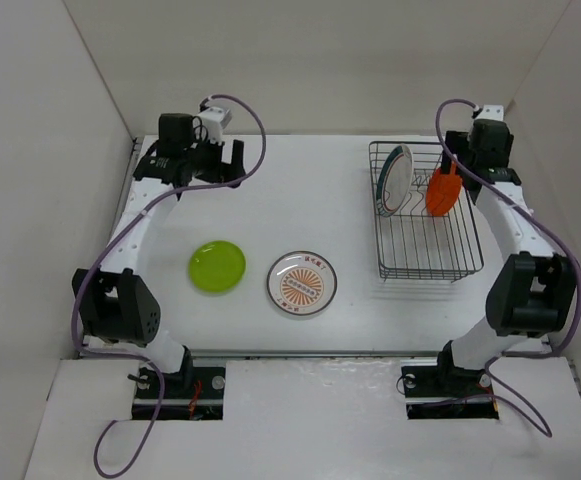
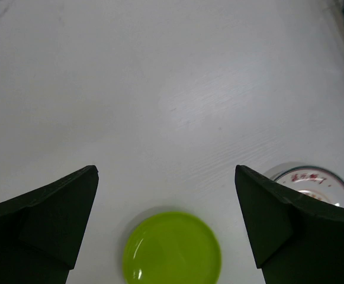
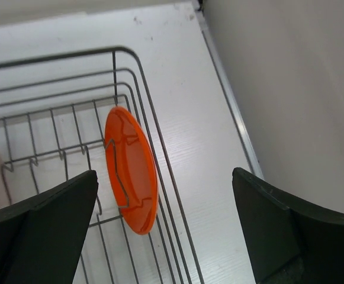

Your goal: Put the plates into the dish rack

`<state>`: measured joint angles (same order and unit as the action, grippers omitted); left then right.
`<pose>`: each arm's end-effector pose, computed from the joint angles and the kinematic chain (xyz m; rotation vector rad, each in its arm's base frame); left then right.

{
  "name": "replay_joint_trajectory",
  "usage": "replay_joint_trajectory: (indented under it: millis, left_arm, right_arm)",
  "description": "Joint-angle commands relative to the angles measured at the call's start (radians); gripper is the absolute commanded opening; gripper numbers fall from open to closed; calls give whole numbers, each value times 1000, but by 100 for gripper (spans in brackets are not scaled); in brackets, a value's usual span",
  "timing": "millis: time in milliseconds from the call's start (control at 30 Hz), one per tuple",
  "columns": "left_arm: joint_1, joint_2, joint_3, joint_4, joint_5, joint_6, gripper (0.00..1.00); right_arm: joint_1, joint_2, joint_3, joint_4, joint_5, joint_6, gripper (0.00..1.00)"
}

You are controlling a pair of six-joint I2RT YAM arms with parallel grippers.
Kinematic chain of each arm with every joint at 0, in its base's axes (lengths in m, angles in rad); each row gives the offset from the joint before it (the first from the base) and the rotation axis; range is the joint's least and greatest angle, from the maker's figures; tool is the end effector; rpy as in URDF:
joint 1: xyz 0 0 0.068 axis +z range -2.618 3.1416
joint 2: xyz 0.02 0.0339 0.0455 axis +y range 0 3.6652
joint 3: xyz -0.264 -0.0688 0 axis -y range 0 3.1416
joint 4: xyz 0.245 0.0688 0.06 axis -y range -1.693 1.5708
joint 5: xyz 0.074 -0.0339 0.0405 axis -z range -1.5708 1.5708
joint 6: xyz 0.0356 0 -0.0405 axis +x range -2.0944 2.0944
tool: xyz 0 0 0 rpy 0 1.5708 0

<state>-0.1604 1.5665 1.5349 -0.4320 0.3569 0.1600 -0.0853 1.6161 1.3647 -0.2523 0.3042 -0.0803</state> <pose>0.3550 -0.0700 0.3817 0.5416 1.9479 -0.3627 0.3765 -0.0429 0.3223 0.1923 2.0666 -0.4167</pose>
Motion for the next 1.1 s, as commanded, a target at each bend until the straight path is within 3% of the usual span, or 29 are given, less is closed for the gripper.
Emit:
replay_joint_trajectory:
  millis: [0,67,200,400,567,767,1067]
  left_arm:
    - [113,-72,-79,-31,-26,105,100]
    - [174,-104,-146,-68,-7,189,100]
    - [304,-105,-229,-180,23,367,100]
    - [430,39,-302,-326,175,578,100]
    - [473,243,-259,-484,368,683,100]
    - [473,366,-245,-439,418,641,100]
    - [452,451,-258,-395,450,592,83]
  right_arm:
    - [-7,-140,82,-4,4,62,99]
    - [-7,-200,82,-24,-63,82,99]
    - [5,-310,22,-1,-484,91,99]
    - [131,-427,-41,99,-721,140,99]
    - [298,-436,-41,99,-702,140,99]
    - [383,-479,-75,90,-654,140,99]
    - [415,-489,-105,90,-608,149,99]
